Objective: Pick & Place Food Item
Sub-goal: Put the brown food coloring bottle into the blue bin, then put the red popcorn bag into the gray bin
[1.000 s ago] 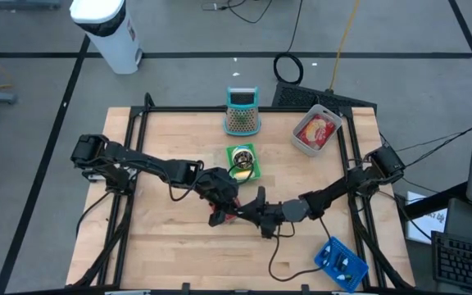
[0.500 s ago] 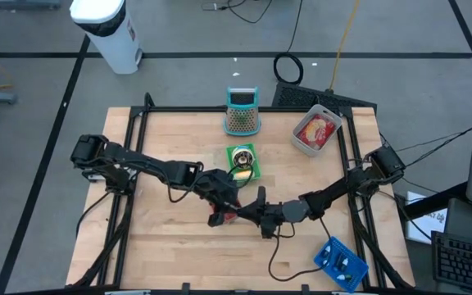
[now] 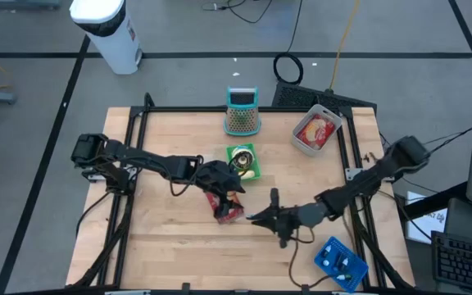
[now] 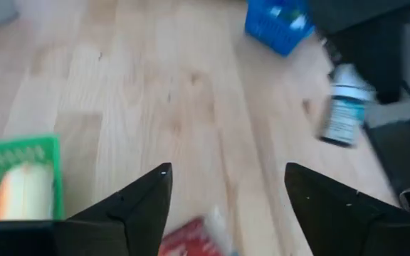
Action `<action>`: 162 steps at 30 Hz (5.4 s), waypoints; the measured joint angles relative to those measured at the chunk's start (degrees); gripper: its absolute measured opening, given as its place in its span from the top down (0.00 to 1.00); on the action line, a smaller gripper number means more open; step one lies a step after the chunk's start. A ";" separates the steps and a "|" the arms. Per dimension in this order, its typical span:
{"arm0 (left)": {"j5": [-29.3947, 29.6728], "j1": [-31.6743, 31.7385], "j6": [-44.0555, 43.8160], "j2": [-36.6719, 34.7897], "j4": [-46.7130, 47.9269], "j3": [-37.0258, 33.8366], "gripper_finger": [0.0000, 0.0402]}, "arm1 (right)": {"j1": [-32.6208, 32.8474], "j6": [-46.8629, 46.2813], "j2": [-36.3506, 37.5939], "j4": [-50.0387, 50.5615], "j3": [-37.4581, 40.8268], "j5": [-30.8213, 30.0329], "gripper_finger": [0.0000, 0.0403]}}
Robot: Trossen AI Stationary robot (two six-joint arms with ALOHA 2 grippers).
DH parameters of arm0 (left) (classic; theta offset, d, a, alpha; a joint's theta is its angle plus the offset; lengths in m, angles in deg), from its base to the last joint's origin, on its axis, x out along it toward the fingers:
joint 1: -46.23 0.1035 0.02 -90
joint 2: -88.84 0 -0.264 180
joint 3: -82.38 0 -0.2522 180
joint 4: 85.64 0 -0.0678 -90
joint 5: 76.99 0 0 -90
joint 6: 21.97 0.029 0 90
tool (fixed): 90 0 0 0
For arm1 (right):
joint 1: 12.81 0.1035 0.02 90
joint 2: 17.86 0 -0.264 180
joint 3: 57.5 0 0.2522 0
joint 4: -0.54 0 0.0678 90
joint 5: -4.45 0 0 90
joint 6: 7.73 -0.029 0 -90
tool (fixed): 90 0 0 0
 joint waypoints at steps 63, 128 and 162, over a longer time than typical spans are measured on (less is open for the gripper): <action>13.18 -1.39 -4.53 0.05 -6.27 -0.01 0.32 | 6.11 -53.41 4.46 37.95 12.16 13.71 0.87; 14.57 -1.36 -6.85 0.07 -1.94 -0.04 0.33 | 40.14 -114.64 22.38 39.14 12.13 5.83 0.70; 18.65 5.48 -24.89 0.07 13.82 -17.70 0.33 | 19.79 -70.88 22.40 27.47 12.17 7.71 0.73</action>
